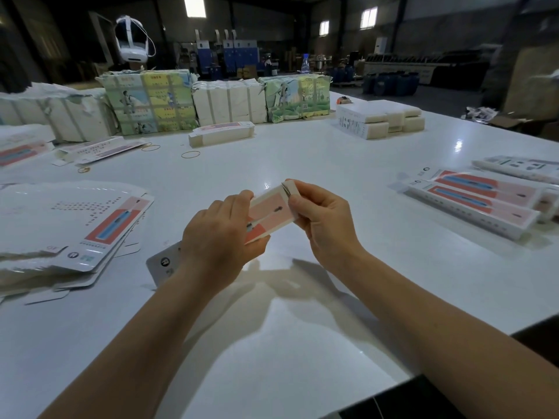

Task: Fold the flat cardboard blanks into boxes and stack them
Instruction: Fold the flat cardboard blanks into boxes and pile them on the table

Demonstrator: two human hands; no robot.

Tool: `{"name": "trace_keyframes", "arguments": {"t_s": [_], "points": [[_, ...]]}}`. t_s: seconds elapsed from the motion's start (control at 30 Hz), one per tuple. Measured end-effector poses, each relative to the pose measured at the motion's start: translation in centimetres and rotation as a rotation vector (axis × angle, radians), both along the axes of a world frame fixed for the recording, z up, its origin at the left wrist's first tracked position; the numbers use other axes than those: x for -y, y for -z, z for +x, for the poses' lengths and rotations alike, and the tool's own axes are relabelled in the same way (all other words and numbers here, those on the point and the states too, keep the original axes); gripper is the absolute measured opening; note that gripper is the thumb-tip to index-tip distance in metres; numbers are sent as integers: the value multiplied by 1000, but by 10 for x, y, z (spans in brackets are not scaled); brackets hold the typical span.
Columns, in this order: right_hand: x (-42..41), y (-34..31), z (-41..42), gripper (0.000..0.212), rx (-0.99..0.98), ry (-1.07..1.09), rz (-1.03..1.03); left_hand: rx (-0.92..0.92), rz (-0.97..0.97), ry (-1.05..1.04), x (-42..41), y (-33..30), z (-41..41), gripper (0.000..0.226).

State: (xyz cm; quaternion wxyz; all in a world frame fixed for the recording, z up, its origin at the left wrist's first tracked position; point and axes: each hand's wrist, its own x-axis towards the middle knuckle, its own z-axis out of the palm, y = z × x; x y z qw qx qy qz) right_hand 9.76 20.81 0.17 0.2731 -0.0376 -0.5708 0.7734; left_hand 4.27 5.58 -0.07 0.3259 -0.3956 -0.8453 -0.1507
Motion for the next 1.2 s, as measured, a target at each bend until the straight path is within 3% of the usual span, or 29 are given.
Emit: {"name": "trace_keyframes", "arguments": {"t_s": [0.23, 0.43, 0.63, 0.87, 1.03, 1.2], "points": [[0, -4, 0, 30, 84, -39, -167, -102, -38, -18, 1, -1, 0, 63], [10, 0, 8, 28, 56, 283, 355, -125, -82, -50, -4, -2, 3, 63], [16, 4, 7, 24, -16, 450, 717, -61, -58, -73, -6, -3, 6, 62], [19, 11, 4, 28, -125, 611, 902, -65, -86, -90, -9, -3, 10, 61], [22, 12, 6, 35, -151, 609, 867, 23, -49, -137, -7, -6, 7, 65], [25, 12, 7, 34, -204, 680, 957, 48, -32, -169, -7, -5, 7, 65]]}}
